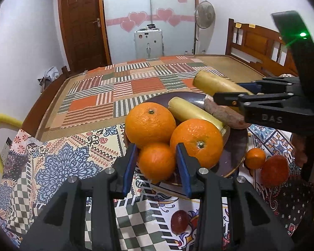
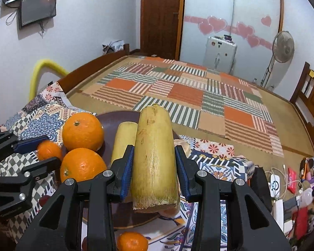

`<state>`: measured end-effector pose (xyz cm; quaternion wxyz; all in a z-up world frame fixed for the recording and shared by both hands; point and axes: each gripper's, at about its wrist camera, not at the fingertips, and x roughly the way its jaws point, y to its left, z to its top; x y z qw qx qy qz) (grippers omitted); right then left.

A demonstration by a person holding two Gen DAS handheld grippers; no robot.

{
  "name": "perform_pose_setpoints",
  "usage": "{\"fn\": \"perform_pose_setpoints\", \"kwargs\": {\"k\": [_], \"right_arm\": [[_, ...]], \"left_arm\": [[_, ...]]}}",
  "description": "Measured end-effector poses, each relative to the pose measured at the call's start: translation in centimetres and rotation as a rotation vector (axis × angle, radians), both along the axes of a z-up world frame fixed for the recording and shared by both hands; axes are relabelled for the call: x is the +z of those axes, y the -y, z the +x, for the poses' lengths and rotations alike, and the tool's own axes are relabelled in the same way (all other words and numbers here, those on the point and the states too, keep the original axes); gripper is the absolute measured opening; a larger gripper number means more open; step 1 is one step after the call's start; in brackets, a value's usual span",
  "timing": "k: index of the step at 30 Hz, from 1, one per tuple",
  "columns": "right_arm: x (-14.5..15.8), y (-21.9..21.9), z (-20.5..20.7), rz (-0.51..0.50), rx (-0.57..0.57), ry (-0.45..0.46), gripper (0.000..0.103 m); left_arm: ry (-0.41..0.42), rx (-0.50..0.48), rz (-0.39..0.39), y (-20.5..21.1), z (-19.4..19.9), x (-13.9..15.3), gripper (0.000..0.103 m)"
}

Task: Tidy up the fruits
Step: 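Open both grippers to set the tangerine and cylinder on the plate, then grasp a small red date with the left gripper while the right gripper grasps the red tomato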

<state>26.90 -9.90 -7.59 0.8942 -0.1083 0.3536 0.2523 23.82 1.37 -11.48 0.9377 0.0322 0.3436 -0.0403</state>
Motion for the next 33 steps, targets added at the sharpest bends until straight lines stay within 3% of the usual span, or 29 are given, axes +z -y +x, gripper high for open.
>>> {"fn": "perform_pose_setpoints", "kwargs": {"k": [4,17,19,22,33], "right_arm": [[-0.5,-0.5,0.5,-0.014,0.006,-0.018,0.035],[-0.8,-1.1,0.9,-0.040,0.014,-0.051,0.036],[-0.7,-1.0,0.7,-0.041,0.016,-0.052,0.042],[-0.2,-0.7,-0.2,-0.049,0.007,-0.017,0.054],[3.4,3.1,-5.1,0.048,-0.007,0.068,0.055]], "left_arm": [[0.016,0.002,-0.002,0.0,-0.2,0.1,0.058],[0.064,-0.019,0.039,1.1,-1.2,0.5,0.065],[0.066,-0.015,0.035,1.0,-1.3,0.6,0.065],[0.064,-0.004,0.021,0.6,-1.4,0.8,0.065],[0.090,0.044,-0.020,-0.6,-3.8,2.7,0.065]]}}
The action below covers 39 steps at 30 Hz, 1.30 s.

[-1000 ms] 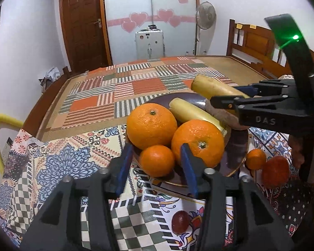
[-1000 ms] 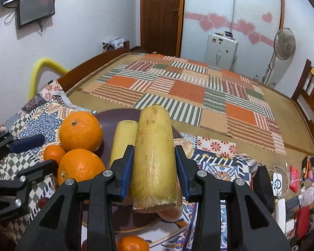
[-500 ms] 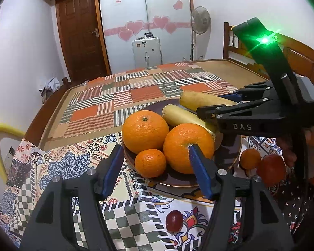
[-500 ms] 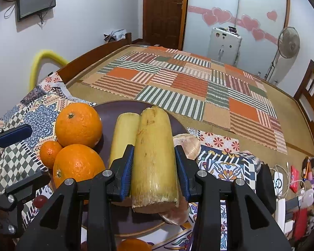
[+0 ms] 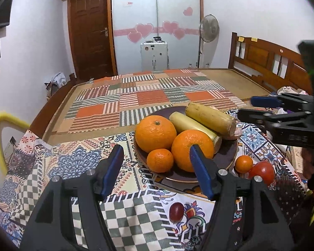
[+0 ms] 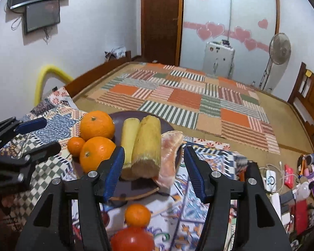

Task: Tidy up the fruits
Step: 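Grasp a small red date with the left gripper while the right gripper grasps the red tomato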

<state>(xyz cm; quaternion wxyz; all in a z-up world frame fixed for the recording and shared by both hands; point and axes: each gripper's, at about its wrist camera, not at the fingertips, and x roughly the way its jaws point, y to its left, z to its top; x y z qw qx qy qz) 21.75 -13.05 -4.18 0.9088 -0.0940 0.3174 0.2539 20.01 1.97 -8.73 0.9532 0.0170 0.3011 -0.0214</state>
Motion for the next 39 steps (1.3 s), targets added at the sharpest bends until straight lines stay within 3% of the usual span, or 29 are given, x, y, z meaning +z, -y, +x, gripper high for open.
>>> {"fn": "perform_pose_setpoints", "kwargs": {"k": [6,12,16,21,26,30,39], "right_arm": [[0.7,1.5,-3.2,0.000,-0.004,0.051,0.055],[-0.4,2.2,-6.2,-0.040,-0.008,0.090,0.062],[-2.0,2.4,-6.9,-0.045,-0.006,0.069,0.063],[-4.2,2.6,-7.2,-0.034,-0.004,0.020,0.063],[-6.3,2.7,-6.8,-0.033,0.001,-0.041,0.063],[-7.0,2.6,-6.5,-0.018,0.007,-0.061,0.063],[-8.0,1.4,-5.8,0.001,0.044,-0.113,0.063]], "left_arm": [[0.005,0.015,-0.011,-0.3,-1.9,0.6,0.065],[-0.032,0.017,-0.034,-0.8,-3.3,-0.1,0.065],[-0.066,0.007,-0.048,-0.8,-3.9,-1.3,0.065],[-0.101,-0.001,-0.014,-0.3,-4.1,-3.0,0.065],[-0.179,-0.028,-0.005,-0.1,-3.1,-5.3,0.065],[-0.213,-0.039,-0.029,-0.1,-2.6,-6.4,0.065],[-0.251,-0.079,-0.056,0.4,-1.9,-7.0,0.045]]}}
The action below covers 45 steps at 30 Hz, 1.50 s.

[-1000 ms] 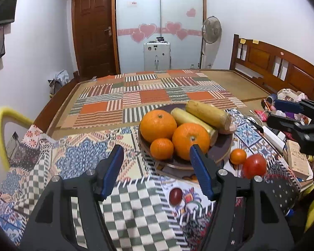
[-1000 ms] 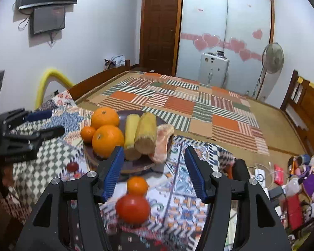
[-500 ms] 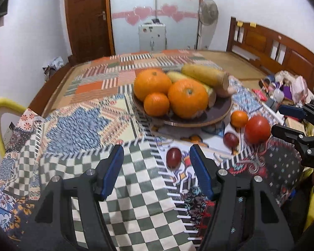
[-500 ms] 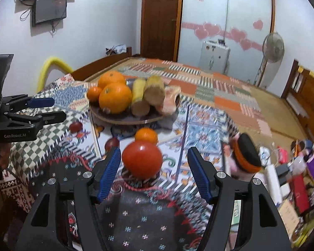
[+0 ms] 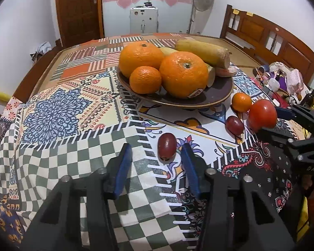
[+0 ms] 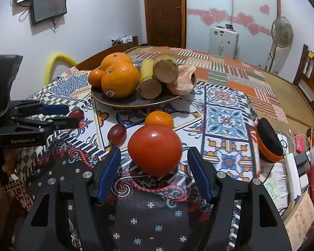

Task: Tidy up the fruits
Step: 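Grasp a small red date with the left gripper while the right gripper grasps the red tomato, then carry the date with the left gripper while the right gripper carries the tomato onto the plate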

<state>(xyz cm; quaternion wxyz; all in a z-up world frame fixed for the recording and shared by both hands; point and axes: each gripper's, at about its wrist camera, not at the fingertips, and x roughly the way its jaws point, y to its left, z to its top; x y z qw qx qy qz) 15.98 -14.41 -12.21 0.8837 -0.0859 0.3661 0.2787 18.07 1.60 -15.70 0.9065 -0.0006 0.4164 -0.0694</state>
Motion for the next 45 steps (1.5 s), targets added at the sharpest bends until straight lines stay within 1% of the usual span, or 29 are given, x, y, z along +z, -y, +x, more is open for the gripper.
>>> {"fn": "perform_pose_setpoints", "kwargs": {"k": [1,4,5,10,13,14,15,16,23,31,39,45], "right_arm": [[-0.1,-0.1,0.0,0.001,0.002,0.000,0.059],[-0.1,0.0,-0.1,-0.003,-0.010,0.013,0.052],[-0.1,0.2,-0.1,0.000,-0.016,0.015,0.047],[0.1,0.8,0.2,0.033,-0.012,-0.009,0.046],[0.2,0.8,0.1,0.036,-0.015,-0.004,0.046],[0.3,0.9,0.1,0.038,-0.015,-0.003,0.045],[0.5,0.9,0.1,0.041,-0.016,0.000,0.045],[0.7,1.0,0.1,0.044,-0.017,0.002,0.045],[2.2,1.1,0.5,0.063,-0.022,0.039,0.045],[4.6,0.2,1.9,0.082,-0.011,0.088,0.045],[6.7,-1.7,4.0,0.087,0.018,0.139,0.045],[7.3,-3.5,6.0,0.051,0.038,0.152,0.045]], "left_arm": [[-0.002,-0.003,-0.002,0.1,0.1,0.1,0.041],[-0.006,-0.009,-0.007,0.4,0.3,0.2,0.037],[-0.007,-0.010,-0.007,0.5,0.4,0.2,0.036],[-0.016,-0.007,-0.001,1.0,1.1,0.4,0.033],[-0.017,-0.002,-0.001,1.2,1.5,0.4,0.024],[-0.018,-0.001,-0.009,1.2,1.6,0.5,0.022],[-0.020,-0.003,-0.025,1.0,1.7,0.6,0.017],[-0.021,-0.003,-0.034,0.9,1.7,0.7,0.017],[0.005,-0.010,-0.030,0.8,1.1,1.4,0.016],[0.069,-0.007,-0.041,-0.2,0.9,4.0,0.016],[0.145,-0.006,-0.035,-0.1,2.5,6.8,0.016],[0.157,0.006,-0.032,-0.4,4.4,7.3,0.016]]}}
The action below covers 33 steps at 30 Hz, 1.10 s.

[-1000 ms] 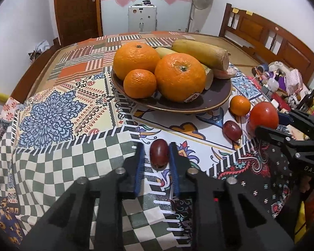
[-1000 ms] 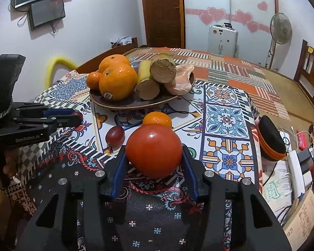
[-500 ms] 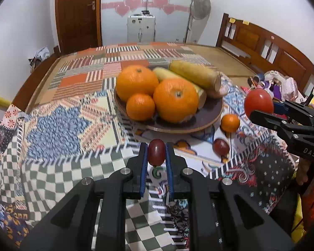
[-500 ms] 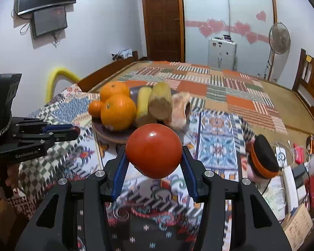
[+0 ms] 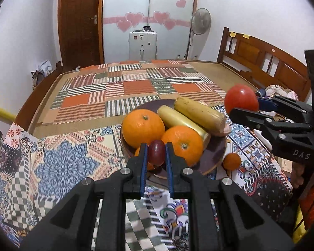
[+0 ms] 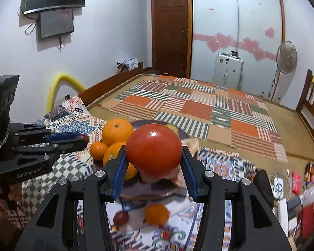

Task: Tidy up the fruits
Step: 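Carry the date with the left gripper while the right gripper carries the tomato onto the plate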

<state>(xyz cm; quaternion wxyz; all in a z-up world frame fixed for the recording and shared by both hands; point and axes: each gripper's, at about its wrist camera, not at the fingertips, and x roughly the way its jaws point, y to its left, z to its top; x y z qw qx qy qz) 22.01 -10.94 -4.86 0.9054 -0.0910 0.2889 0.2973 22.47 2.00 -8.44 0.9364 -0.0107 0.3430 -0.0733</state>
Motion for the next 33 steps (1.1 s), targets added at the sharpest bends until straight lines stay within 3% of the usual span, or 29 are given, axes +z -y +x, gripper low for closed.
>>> {"fn": "perform_pose_setpoints", "kwargs": {"k": [15,33], "right_arm": [[-0.7,-3.3,4.6,-0.042,0.050,-0.073,0.045],[-2.7,-5.4,6.3,-0.104,0.109,-0.162,0.046]], "left_arm": [[-0.015,-0.009,-0.018,0.0,3.5,-0.8,0.016],[-0.025,-0.010,-0.002,0.5,4.3,-1.9,0.016]]}}
